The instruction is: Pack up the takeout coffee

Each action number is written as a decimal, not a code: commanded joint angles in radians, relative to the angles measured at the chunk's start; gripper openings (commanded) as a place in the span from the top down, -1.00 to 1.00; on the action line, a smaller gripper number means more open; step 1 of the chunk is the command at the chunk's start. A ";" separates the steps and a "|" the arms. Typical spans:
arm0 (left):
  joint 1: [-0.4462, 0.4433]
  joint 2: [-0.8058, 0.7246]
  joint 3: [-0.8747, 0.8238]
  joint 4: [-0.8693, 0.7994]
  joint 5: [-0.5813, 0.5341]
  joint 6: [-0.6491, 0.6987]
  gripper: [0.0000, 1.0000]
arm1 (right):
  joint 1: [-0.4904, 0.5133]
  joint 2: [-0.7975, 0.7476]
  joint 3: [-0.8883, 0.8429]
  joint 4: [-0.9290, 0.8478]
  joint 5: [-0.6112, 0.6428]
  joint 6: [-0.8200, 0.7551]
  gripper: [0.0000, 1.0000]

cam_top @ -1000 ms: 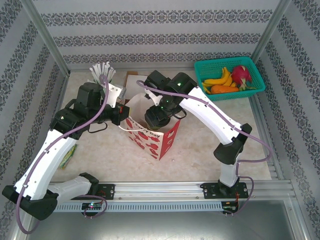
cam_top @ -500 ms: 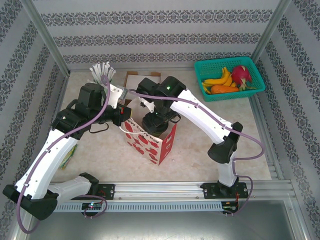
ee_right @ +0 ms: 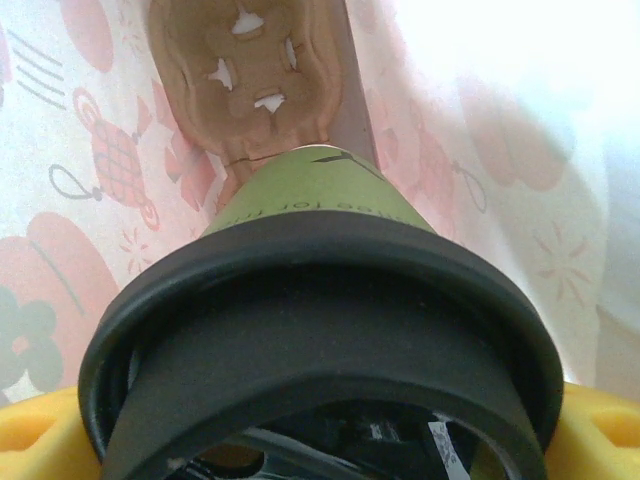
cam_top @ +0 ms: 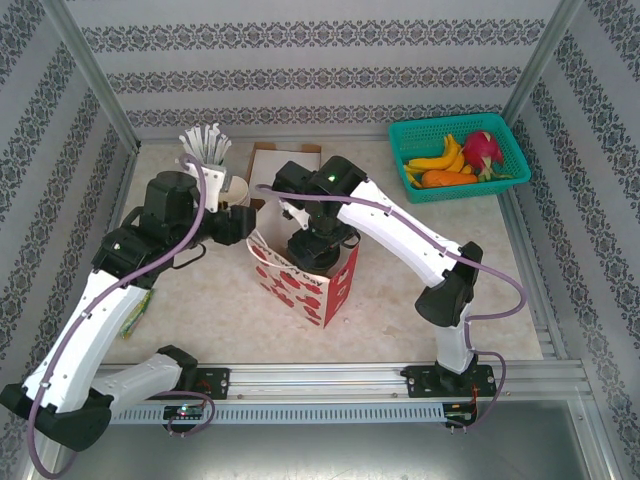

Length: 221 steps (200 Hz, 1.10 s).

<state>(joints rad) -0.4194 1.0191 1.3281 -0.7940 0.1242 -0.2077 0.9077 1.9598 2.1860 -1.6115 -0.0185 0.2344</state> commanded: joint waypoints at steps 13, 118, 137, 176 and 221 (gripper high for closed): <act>0.010 -0.001 0.031 0.066 -0.180 -0.027 -0.54 | 0.006 -0.042 -0.033 -0.025 0.035 -0.026 -0.01; 0.036 0.335 0.270 -0.174 0.114 0.060 -0.57 | 0.007 -0.049 -0.038 -0.037 0.025 -0.039 -0.02; 0.036 0.391 0.310 -0.231 0.154 0.116 -0.54 | 0.007 -0.052 -0.040 -0.030 0.031 -0.037 -0.05; 0.034 0.482 0.371 -0.315 0.231 0.198 -0.44 | 0.005 -0.050 -0.040 -0.037 0.026 -0.037 -0.07; 0.033 0.543 0.391 -0.332 0.221 0.223 0.03 | 0.005 -0.035 -0.018 -0.079 0.008 -0.028 -0.06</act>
<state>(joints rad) -0.3920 1.5375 1.6806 -1.0645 0.3164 -0.0334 0.9077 1.9434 2.1437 -1.6115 -0.0048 0.2085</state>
